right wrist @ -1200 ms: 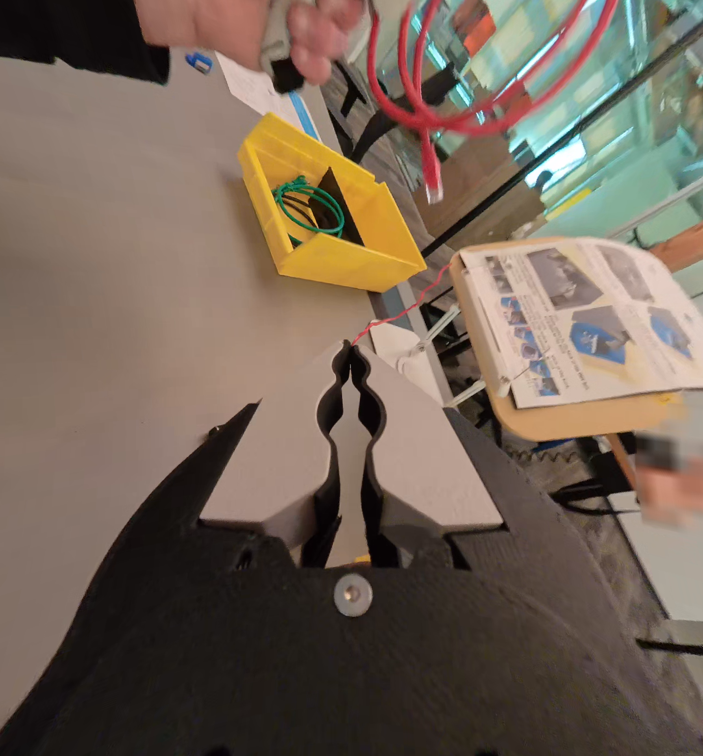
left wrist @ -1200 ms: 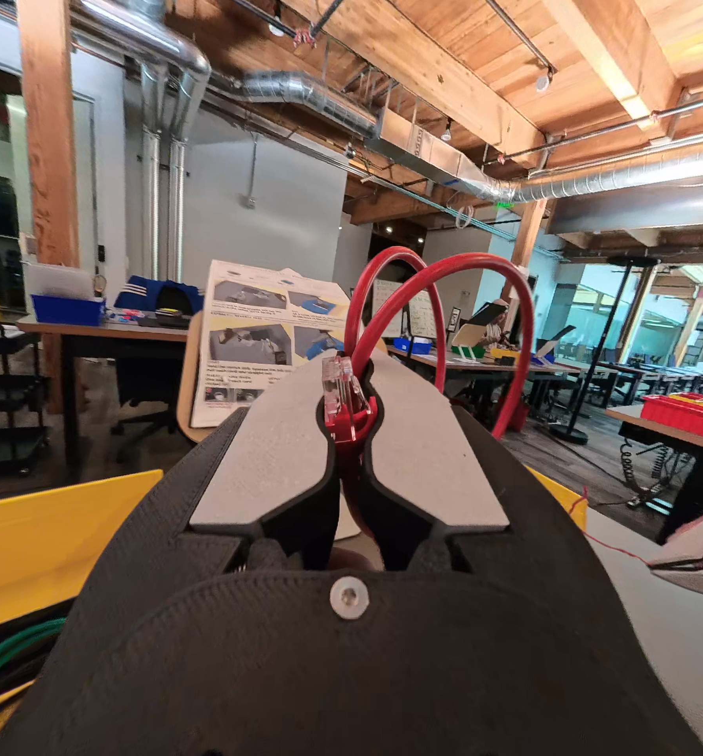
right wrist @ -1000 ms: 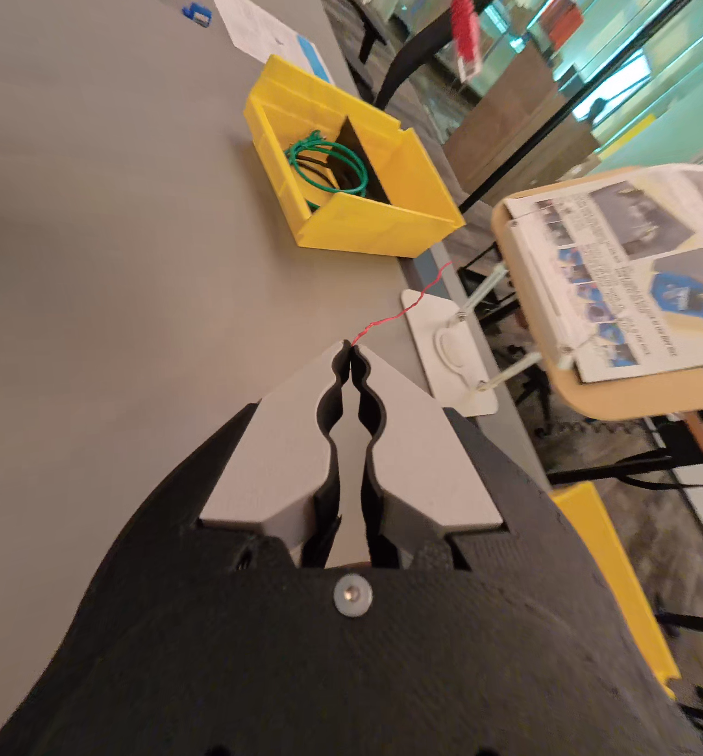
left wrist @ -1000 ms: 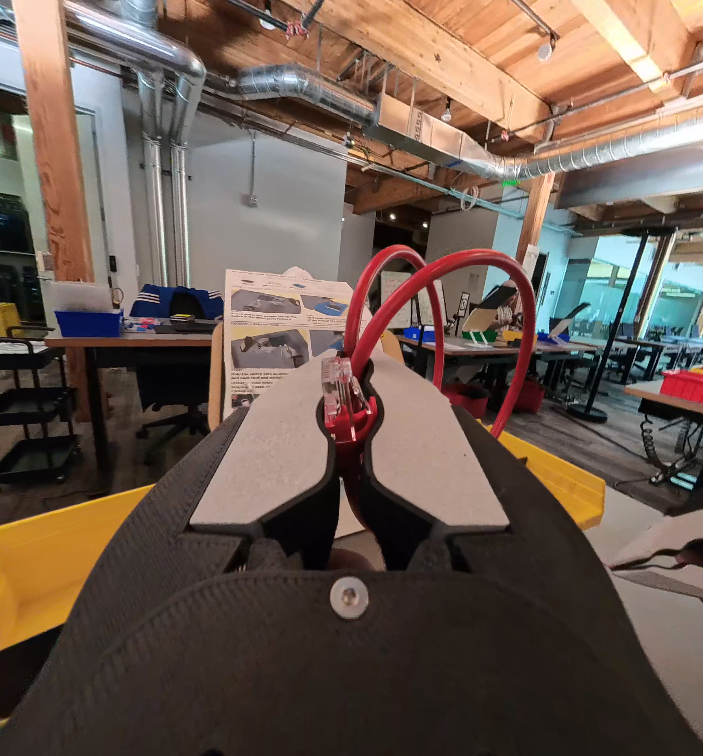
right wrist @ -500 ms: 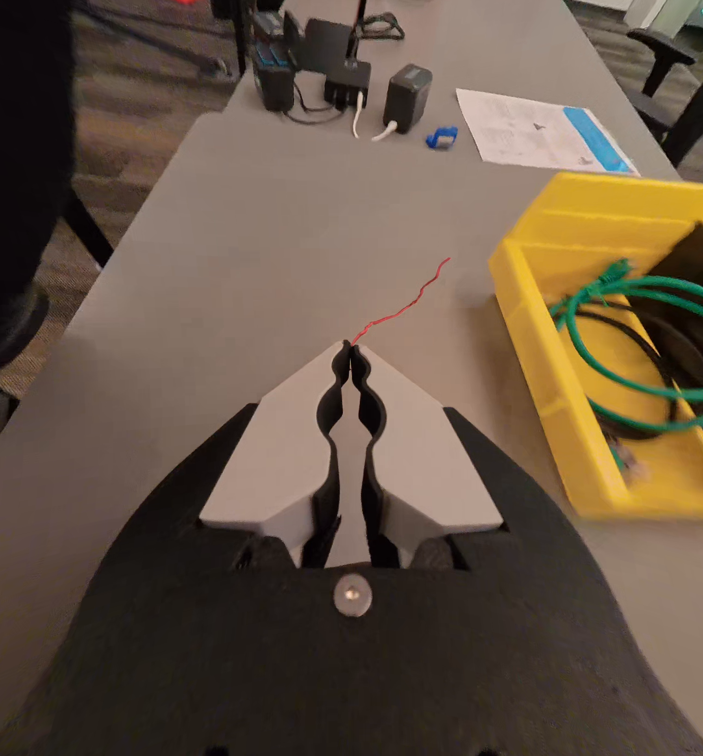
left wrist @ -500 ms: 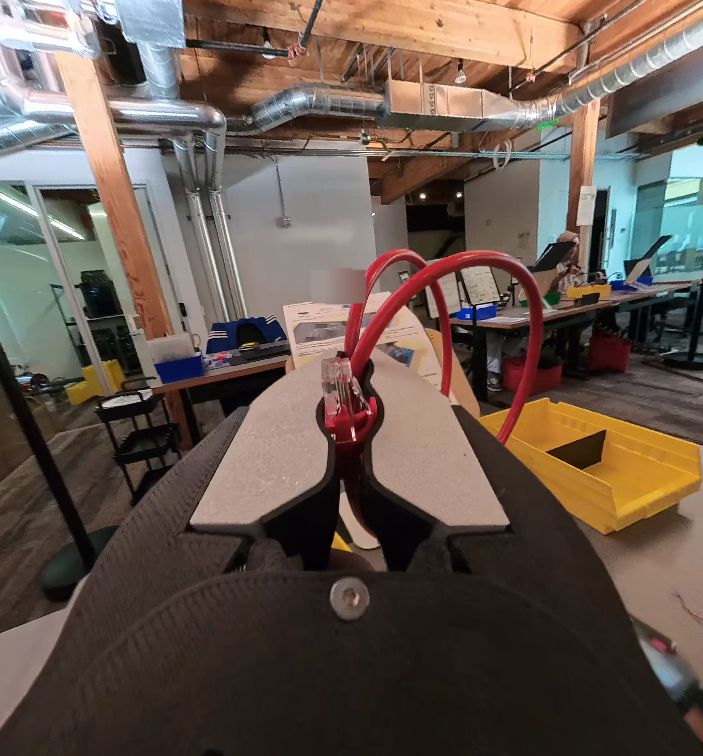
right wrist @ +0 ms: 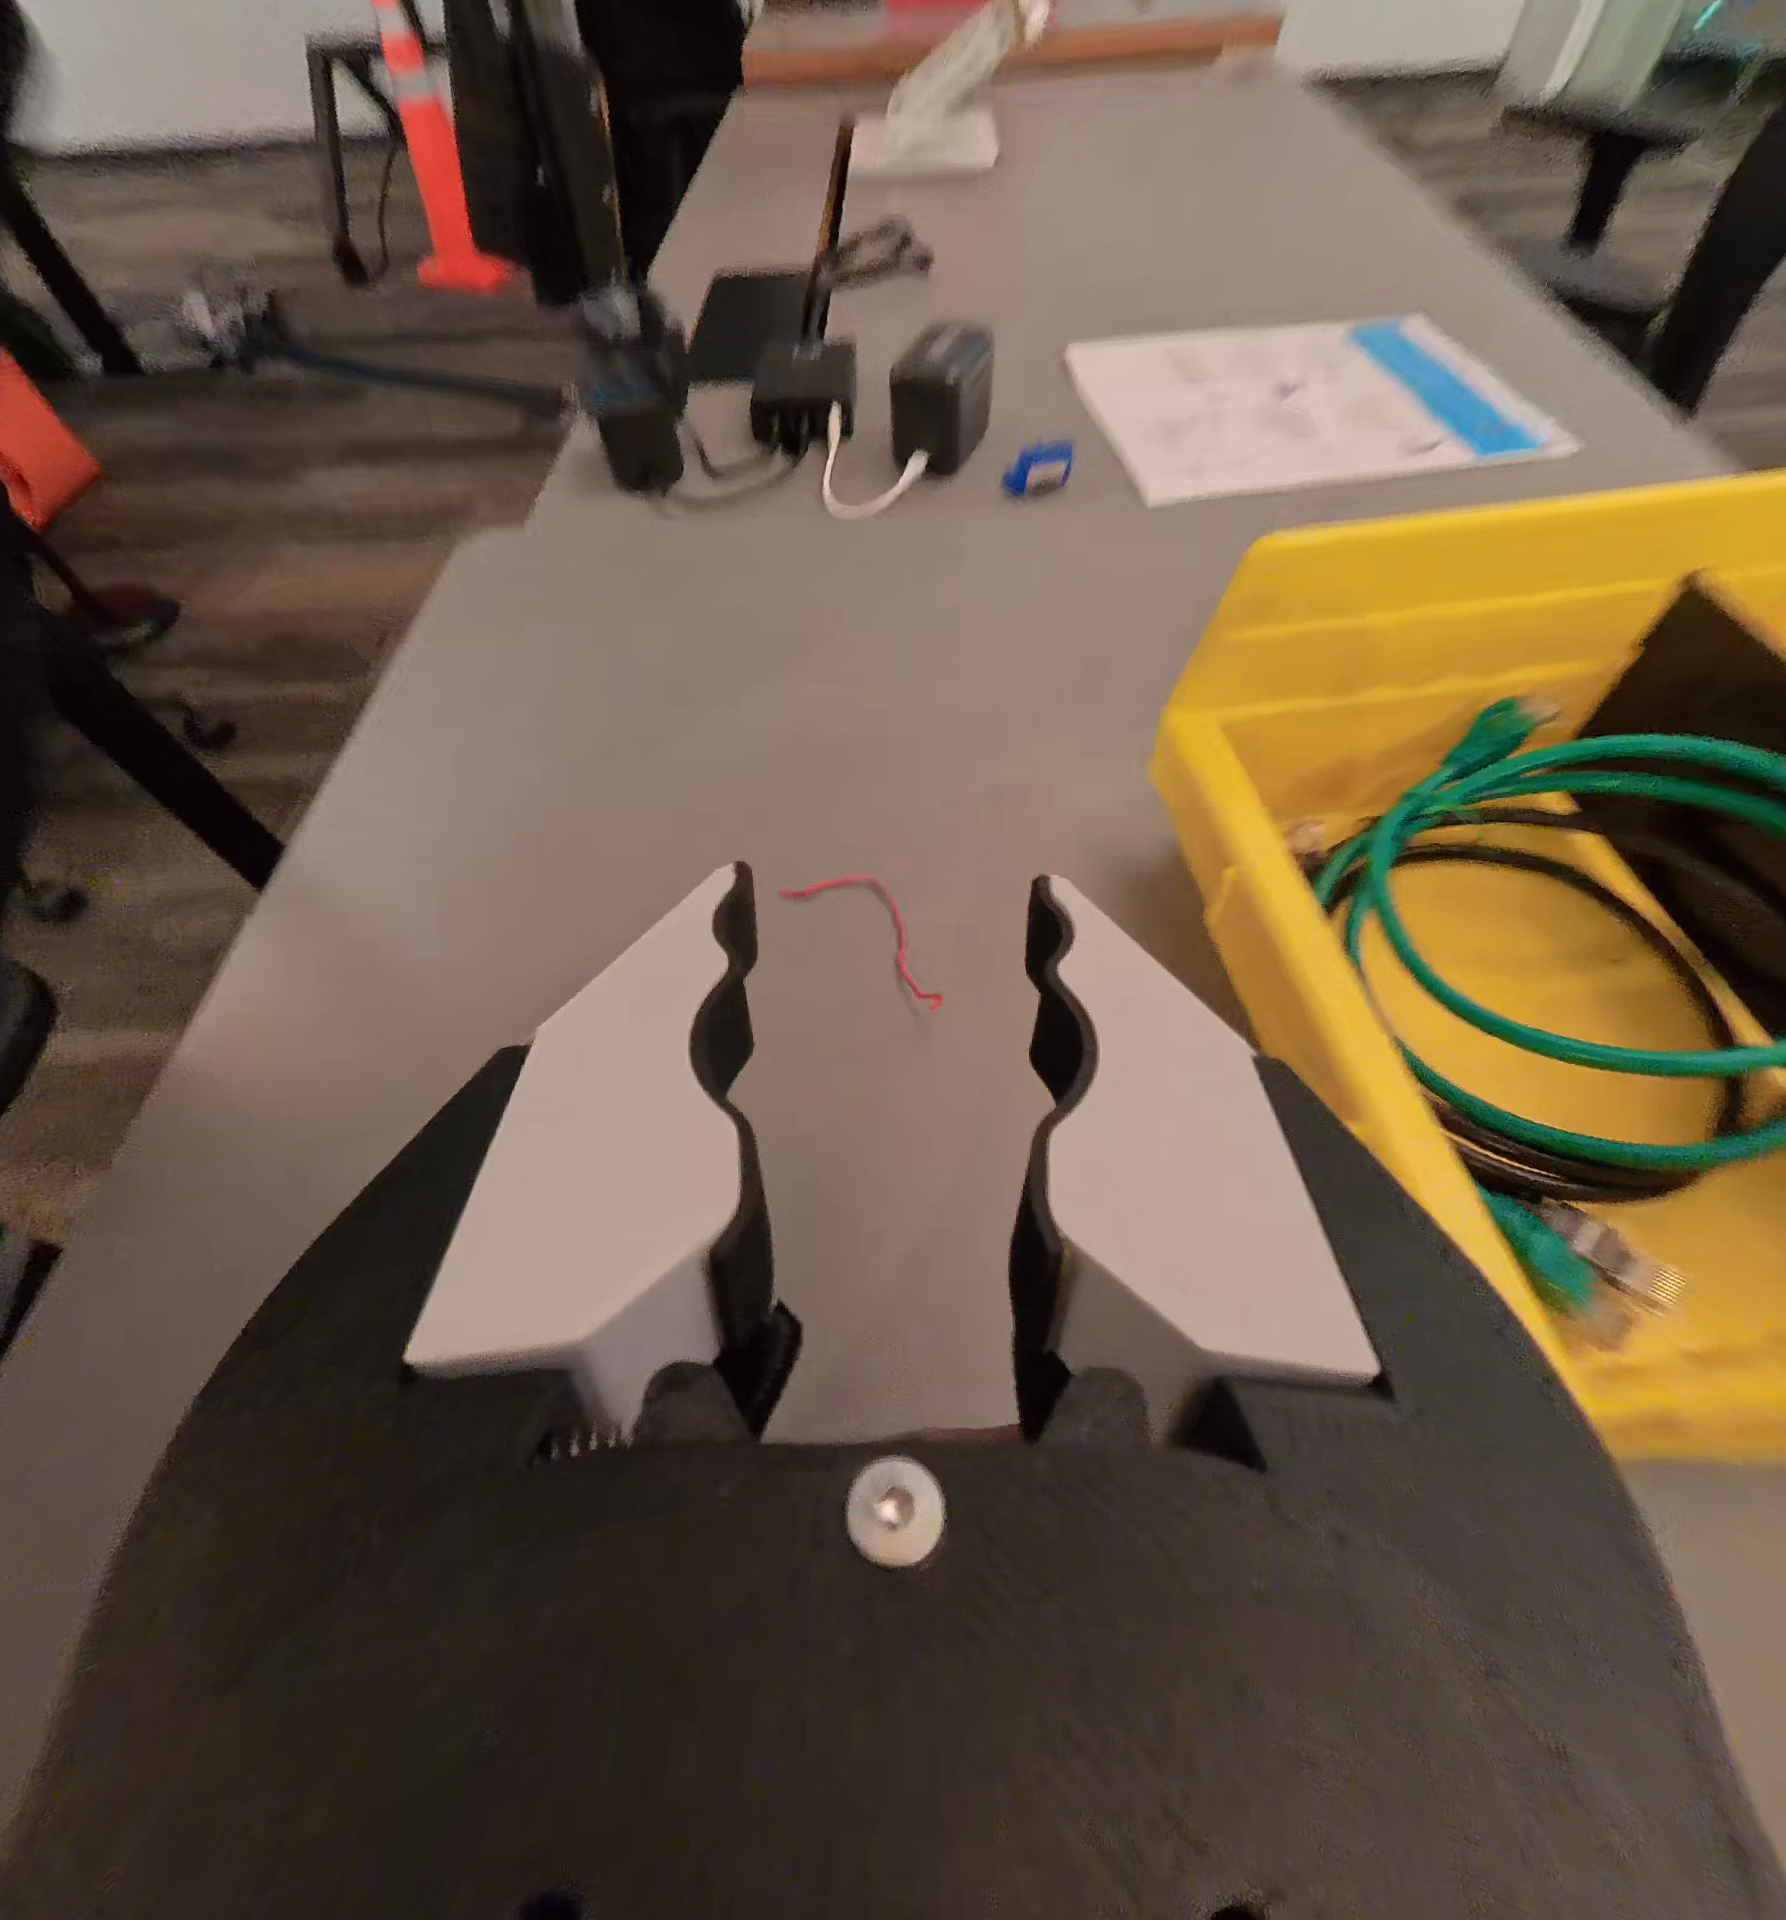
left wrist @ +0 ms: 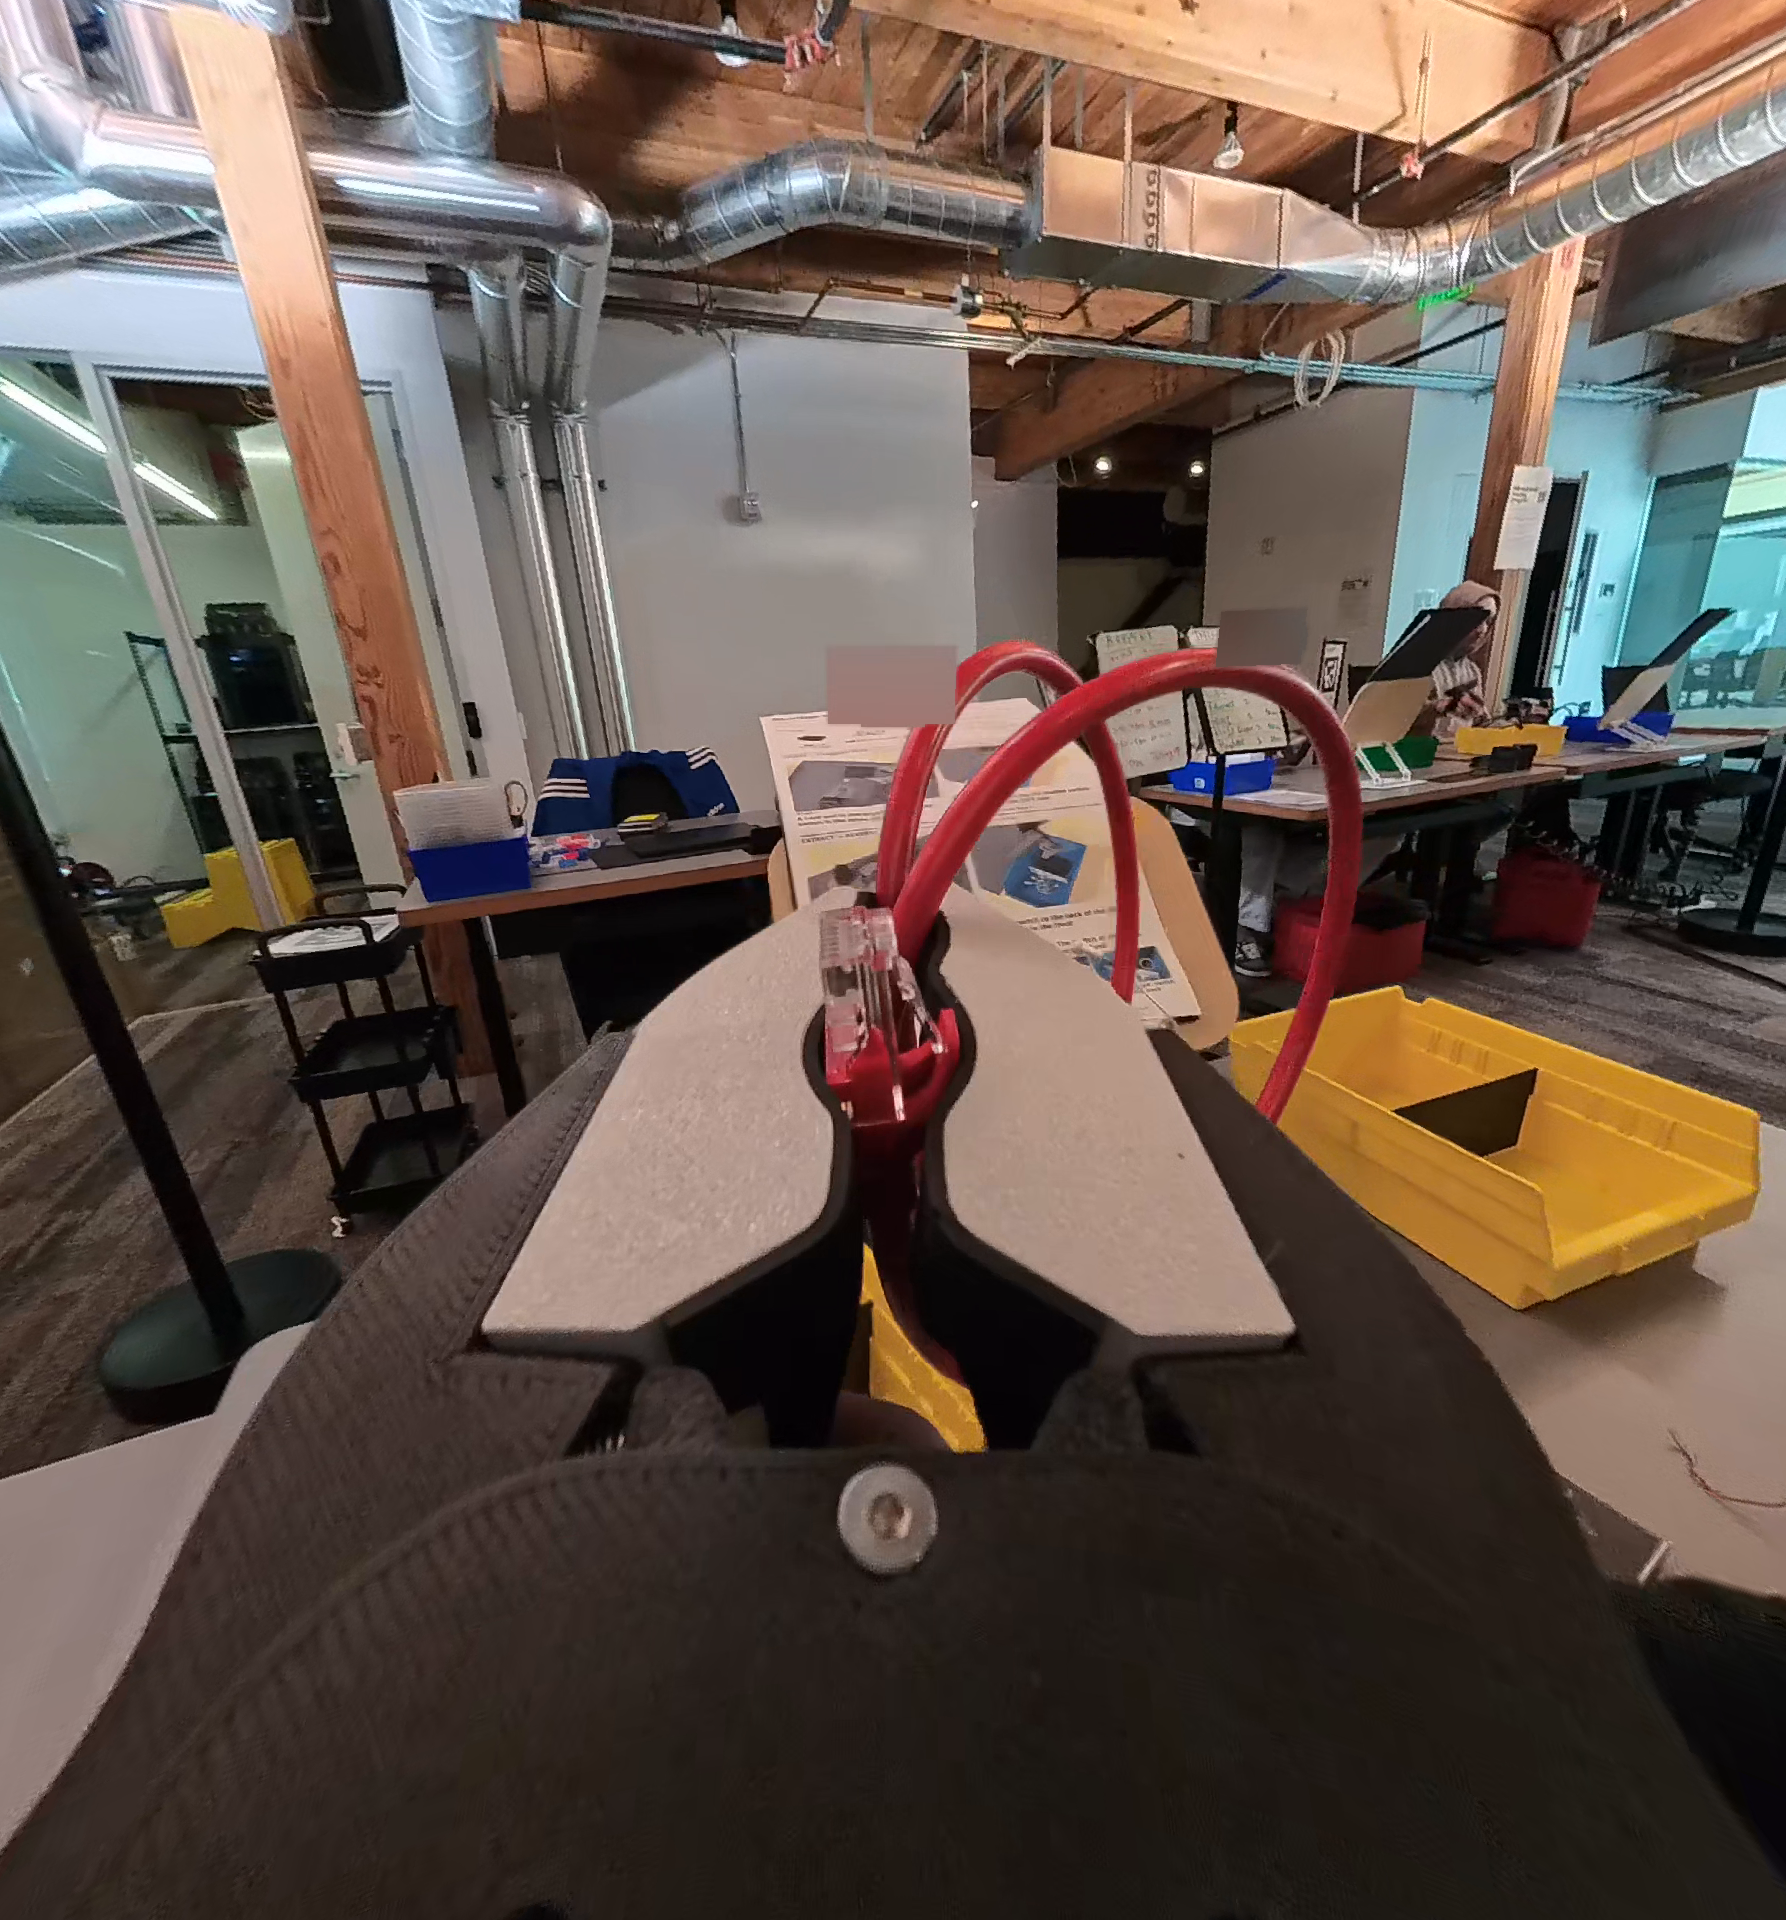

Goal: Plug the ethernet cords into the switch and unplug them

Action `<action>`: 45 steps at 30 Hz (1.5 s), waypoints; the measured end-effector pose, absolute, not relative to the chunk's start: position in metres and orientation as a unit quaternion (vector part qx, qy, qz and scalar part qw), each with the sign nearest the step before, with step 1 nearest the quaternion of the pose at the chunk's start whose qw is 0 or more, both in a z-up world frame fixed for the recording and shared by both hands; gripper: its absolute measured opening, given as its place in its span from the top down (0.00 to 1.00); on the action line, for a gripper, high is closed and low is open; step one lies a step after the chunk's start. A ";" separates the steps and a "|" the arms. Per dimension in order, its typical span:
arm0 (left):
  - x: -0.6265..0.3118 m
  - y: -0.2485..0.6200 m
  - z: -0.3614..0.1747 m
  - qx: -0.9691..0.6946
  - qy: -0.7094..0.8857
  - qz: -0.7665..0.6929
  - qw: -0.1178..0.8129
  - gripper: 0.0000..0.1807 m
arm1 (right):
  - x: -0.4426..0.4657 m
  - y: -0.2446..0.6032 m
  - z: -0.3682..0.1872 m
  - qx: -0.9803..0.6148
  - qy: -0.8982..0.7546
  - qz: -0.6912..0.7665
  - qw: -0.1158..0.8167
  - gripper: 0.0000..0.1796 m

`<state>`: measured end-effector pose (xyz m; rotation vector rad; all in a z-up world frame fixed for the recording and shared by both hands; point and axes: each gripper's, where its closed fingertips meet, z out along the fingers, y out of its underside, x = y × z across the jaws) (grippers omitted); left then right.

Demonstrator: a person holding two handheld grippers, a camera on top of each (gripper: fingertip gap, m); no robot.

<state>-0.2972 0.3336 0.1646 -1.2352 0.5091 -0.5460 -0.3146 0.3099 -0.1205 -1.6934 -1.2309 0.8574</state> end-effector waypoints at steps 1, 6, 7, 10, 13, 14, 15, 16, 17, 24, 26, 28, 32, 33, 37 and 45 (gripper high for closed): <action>-0.293 0.332 0.164 -0.566 0.237 -0.251 0.748 0.97 | -0.304 0.310 -0.106 -0.672 -0.479 0.347 0.445 0.74; -0.249 0.336 0.144 -0.576 0.282 -0.251 0.725 0.97 | -0.227 0.272 -0.027 -0.602 -0.461 0.354 0.547 0.86; -0.238 0.338 0.138 -0.576 0.293 -0.253 0.720 0.97 | -0.212 0.256 -0.011 -0.578 -0.464 0.361 0.566 0.87; -0.197 0.343 0.116 -0.582 0.328 -0.263 0.696 0.97 | -0.163 0.233 0.034 -0.553 -0.428 0.341 0.628 0.86; -0.152 0.340 0.095 -0.580 0.380 -0.250 0.676 0.97 | -0.121 0.228 0.068 -0.552 -0.390 0.290 0.678 0.83; -0.137 0.338 0.088 -0.577 0.401 -0.241 0.669 0.97 | -0.107 0.231 0.072 -0.558 -0.386 0.246 0.692 0.83; -0.122 0.333 0.083 -0.570 0.423 -0.235 0.664 0.97 | -0.094 0.233 0.076 -0.561 -0.384 0.211 0.702 0.83; -0.107 0.328 0.078 -0.565 0.442 -0.234 0.656 0.97 | -0.082 0.235 0.078 -0.569 -0.378 0.187 0.707 0.83; -0.095 0.325 0.074 -0.563 0.456 -0.230 0.650 0.97 | -0.069 0.237 0.079 -0.577 -0.367 0.163 0.711 0.83; -0.028 0.293 0.035 -0.526 0.567 -0.209 0.599 0.97 | -0.011 0.250 0.052 -0.621 -0.401 -0.038 0.672 0.82; -0.019 0.284 0.027 -0.515 0.590 -0.200 0.588 0.97 | 0.002 0.258 0.038 -0.643 -0.401 -0.073 0.648 0.93; -0.014 0.278 0.027 -0.511 0.591 -0.221 0.584 0.97 | 0.007 0.260 0.030 -0.655 -0.407 -0.073 0.633 0.99; -0.009 0.276 0.025 -0.514 0.577 -0.237 0.589 0.97 | 0.012 0.260 0.033 -0.670 -0.386 -0.028 0.633 0.99; -0.009 0.277 0.025 -0.515 0.572 -0.236 0.594 0.97 | 0.014 0.260 0.036 -0.670 -0.379 -0.016 0.638 0.99; -0.014 0.277 0.030 -0.512 0.558 -0.257 0.601 0.97 | 0.018 0.259 0.048 -0.666 -0.354 0.025 0.656 0.99; -0.028 0.285 0.035 -0.523 0.534 -0.274 0.605 0.97 | 0.026 0.267 0.054 -0.672 -0.298 0.093 0.672 0.99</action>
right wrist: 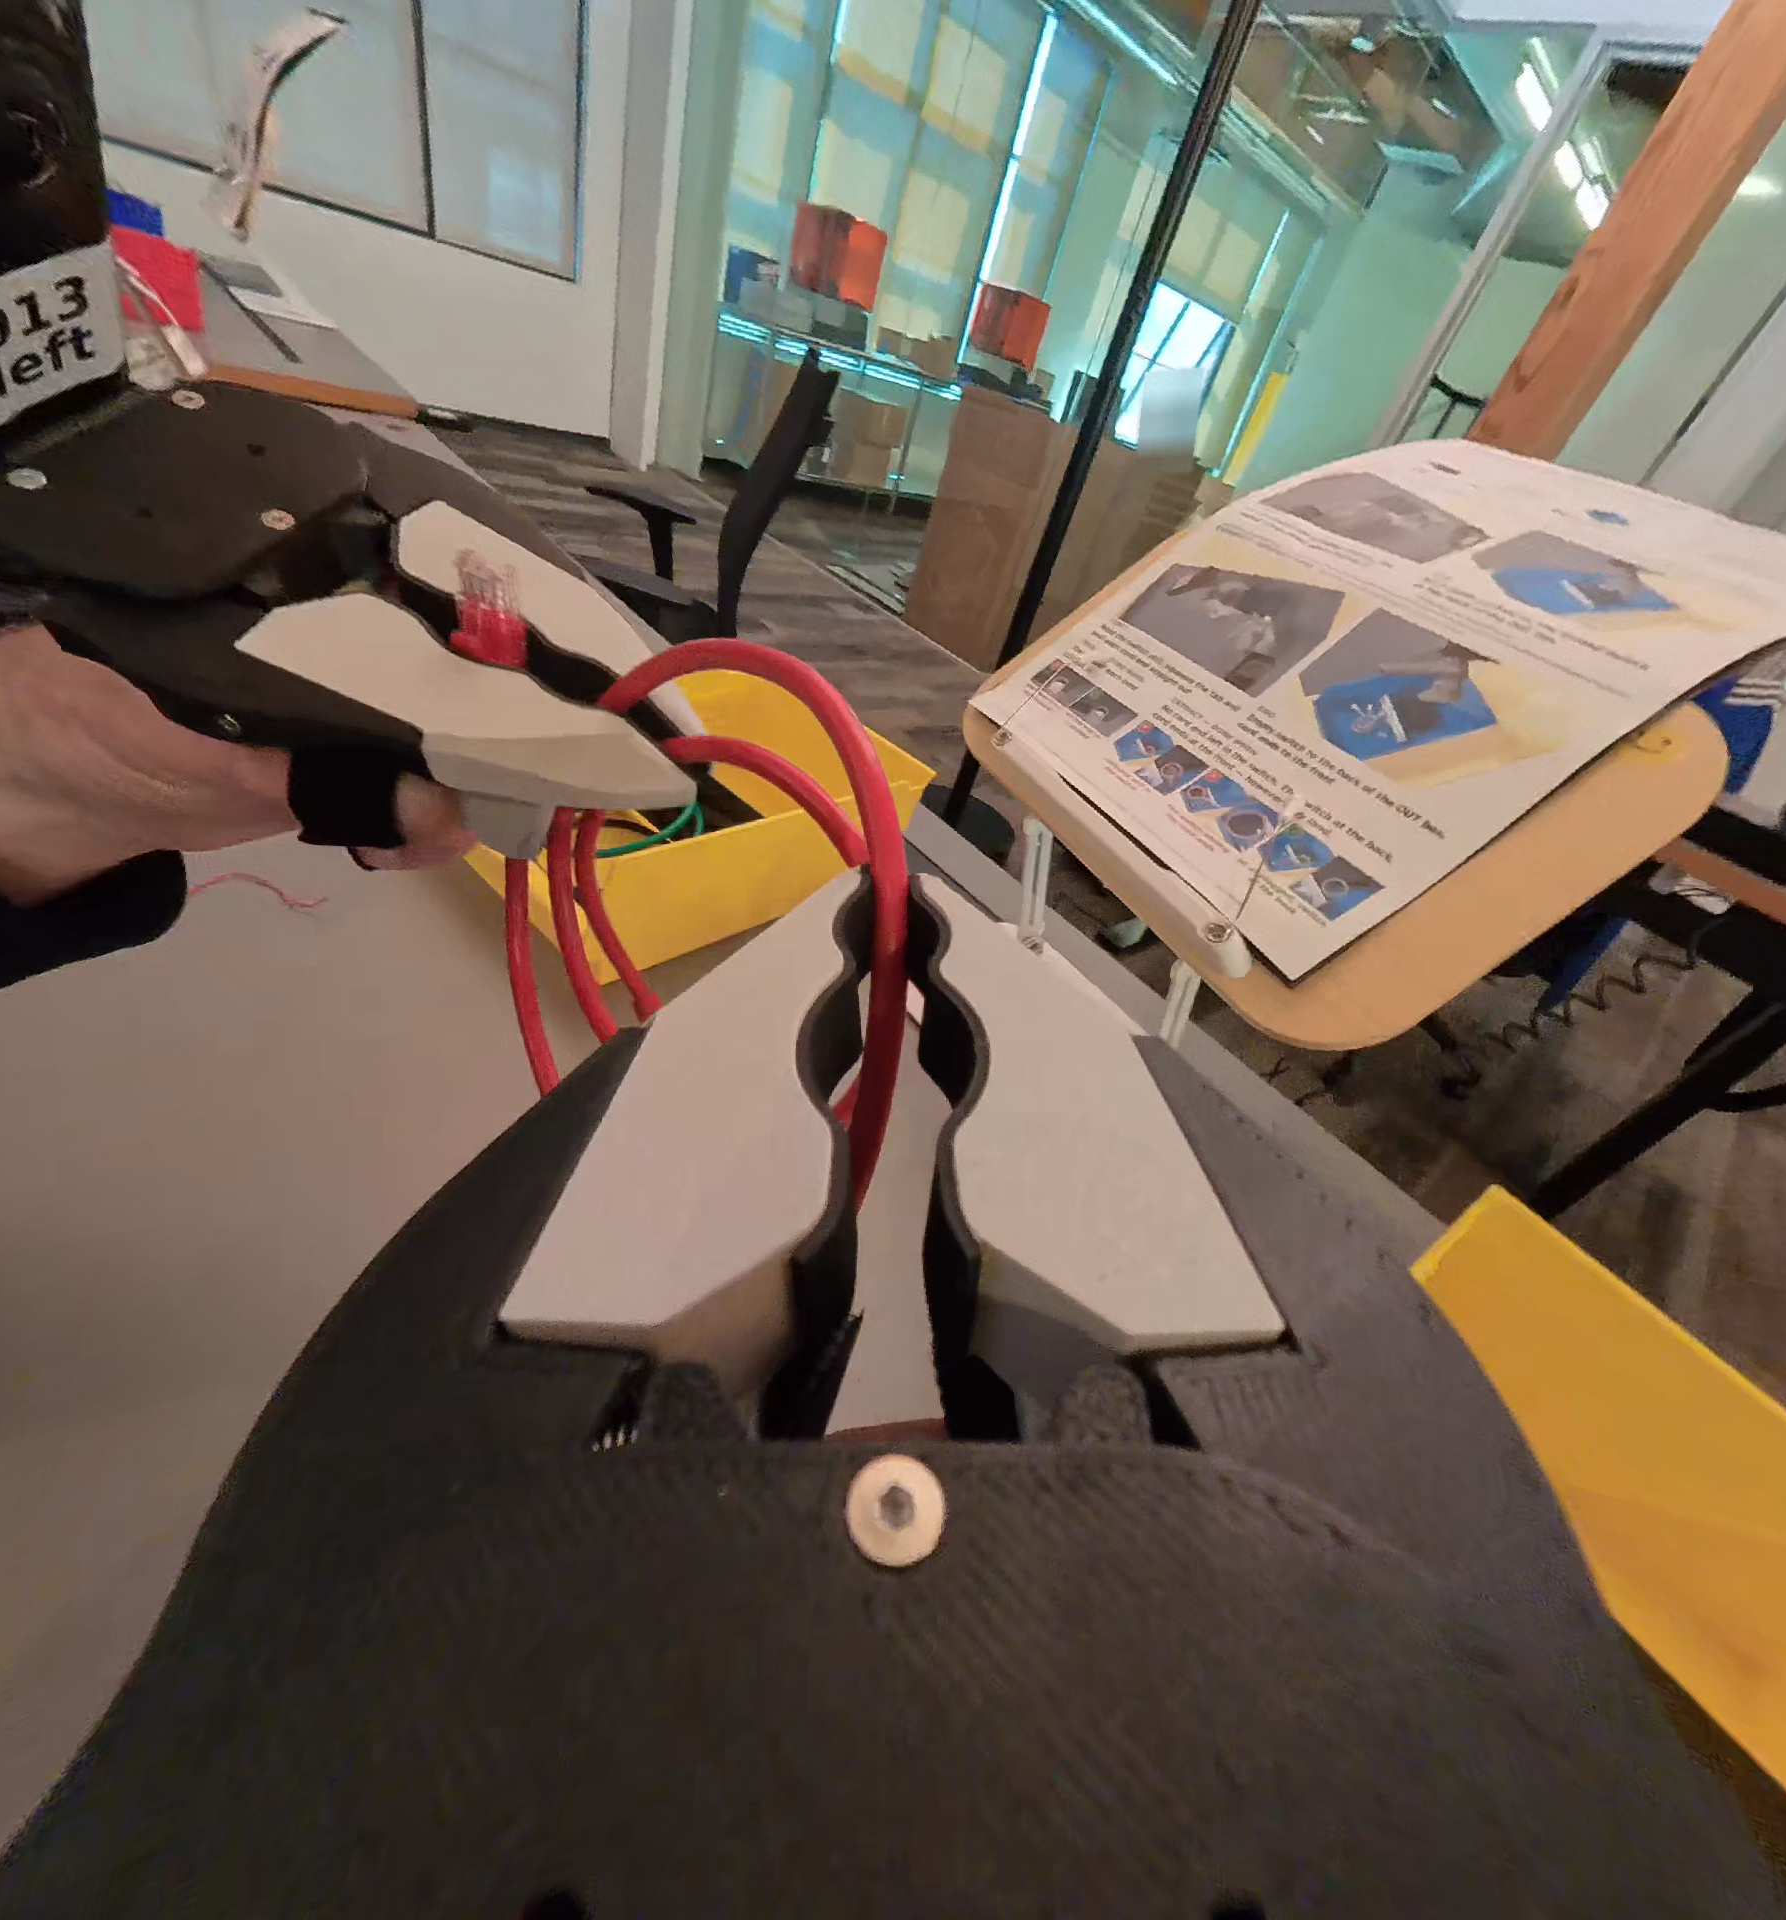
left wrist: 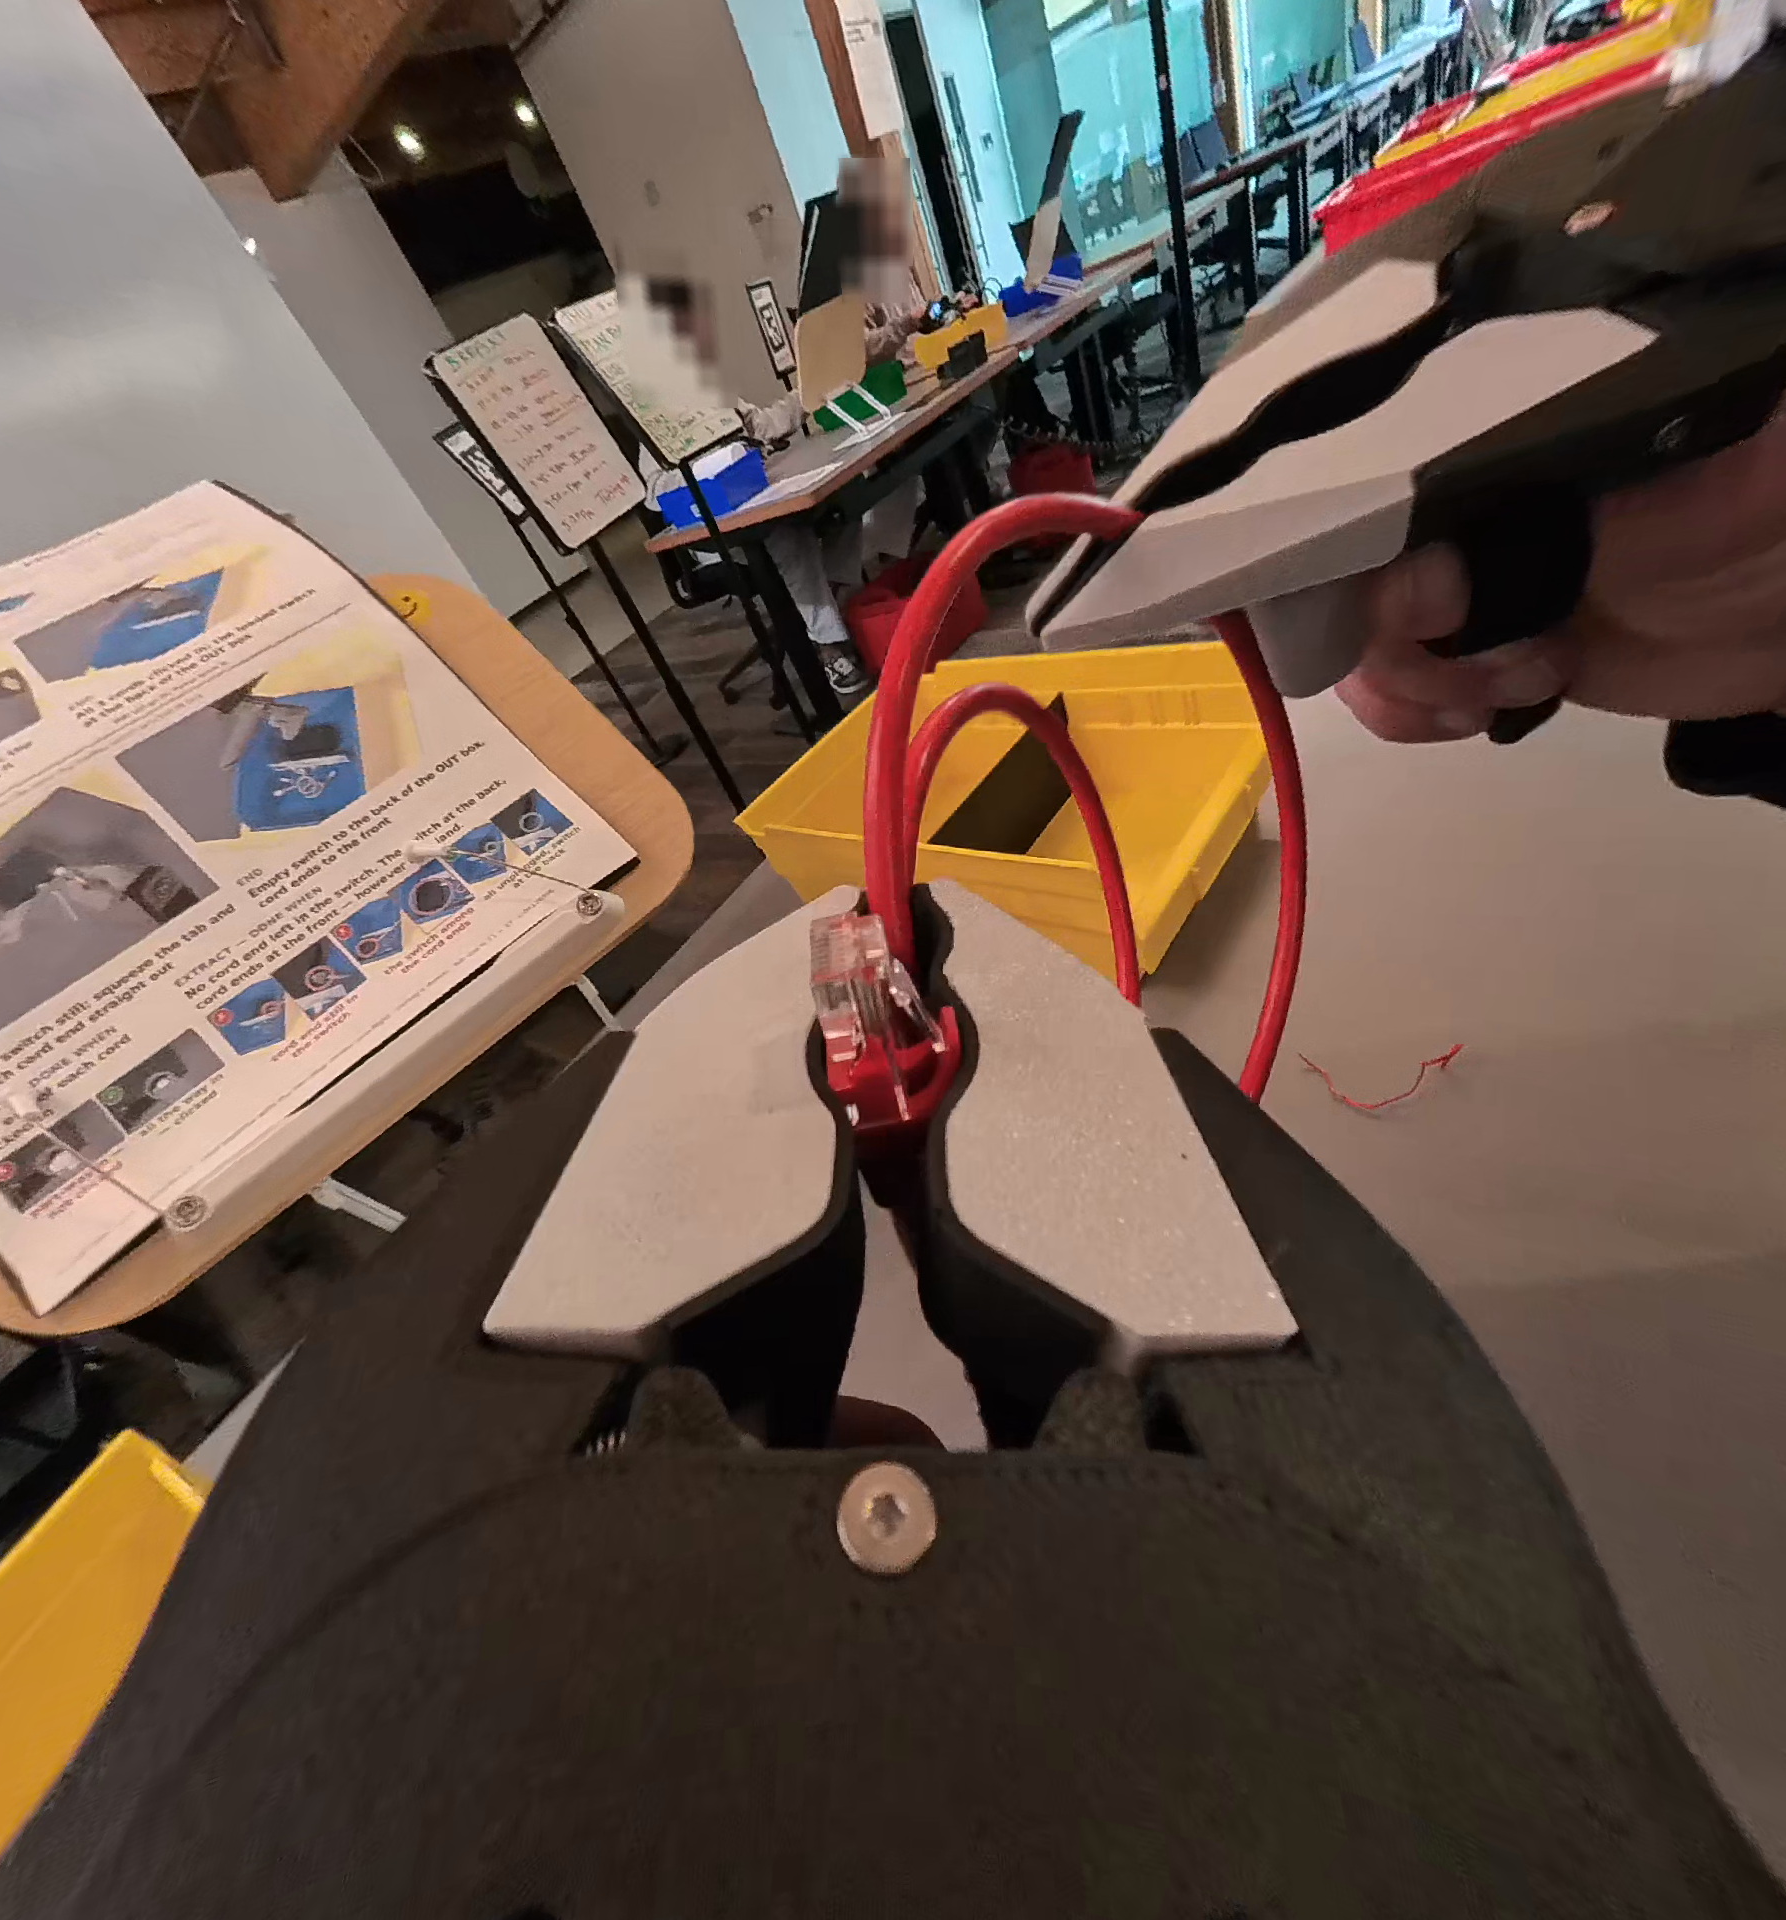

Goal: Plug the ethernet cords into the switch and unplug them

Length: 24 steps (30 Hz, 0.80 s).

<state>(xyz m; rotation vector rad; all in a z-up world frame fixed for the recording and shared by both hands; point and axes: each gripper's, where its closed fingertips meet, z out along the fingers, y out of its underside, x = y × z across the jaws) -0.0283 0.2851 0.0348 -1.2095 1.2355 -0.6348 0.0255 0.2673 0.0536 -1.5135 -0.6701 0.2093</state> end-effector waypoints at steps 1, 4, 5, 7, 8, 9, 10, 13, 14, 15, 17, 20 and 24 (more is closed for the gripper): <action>-0.029 0.286 0.035 -0.526 0.532 -0.281 0.602 0.97 | 0.027 0.269 0.051 -0.673 -0.293 0.102 0.671 0.99; -0.031 0.290 0.032 -0.529 0.530 -0.276 0.603 0.96 | 0.027 0.272 0.050 -0.670 -0.279 0.122 0.677 0.99; -0.032 0.291 0.031 -0.530 0.529 -0.279 0.601 0.95 | 0.027 0.271 0.054 -0.665 -0.277 0.121 0.683 0.99; -0.032 0.294 0.030 -0.537 0.520 -0.292 0.596 0.88 | 0.029 0.268 0.064 -0.656 -0.272 0.115 0.694 0.99; -0.032 0.296 0.030 -0.541 0.515 -0.302 0.593 0.82 | 0.031 0.266 0.067 -0.655 -0.273 0.114 0.696 0.99; -0.033 0.297 0.030 -0.546 0.509 -0.313 0.587 0.78 | 0.033 0.265 0.070 -0.653 -0.271 0.110 0.699 0.99; -0.033 0.299 0.029 -0.550 0.505 -0.321 0.583 0.75 | 0.035 0.264 0.072 -0.653 -0.268 0.107 0.701 0.99; -0.036 0.300 0.024 -0.552 0.514 -0.325 0.570 0.75 | 0.040 0.263 0.075 -0.653 -0.268 0.094 0.702 0.99; -0.038 0.301 0.023 -0.553 0.517 -0.317 0.571 0.75 | 0.042 0.262 0.075 -0.654 -0.273 0.088 0.700 0.99; -0.039 0.302 0.023 -0.553 0.519 -0.314 0.571 0.75 | 0.042 0.261 0.075 -0.656 -0.279 0.082 0.697 0.99; -0.042 0.301 0.029 -0.548 0.514 -0.322 0.577 0.82 | 0.044 0.261 0.075 -0.657 -0.286 0.069 0.694 0.99; -0.045 0.303 0.031 -0.551 0.510 -0.322 0.577 0.85 | 0.044 0.259 0.076 -0.657 -0.293 0.060 0.692 0.99; -0.046 0.301 0.032 -0.550 0.507 -0.344 0.568 0.87 | 0.045 0.259 0.076 -0.657 -0.295 0.056 0.691 0.99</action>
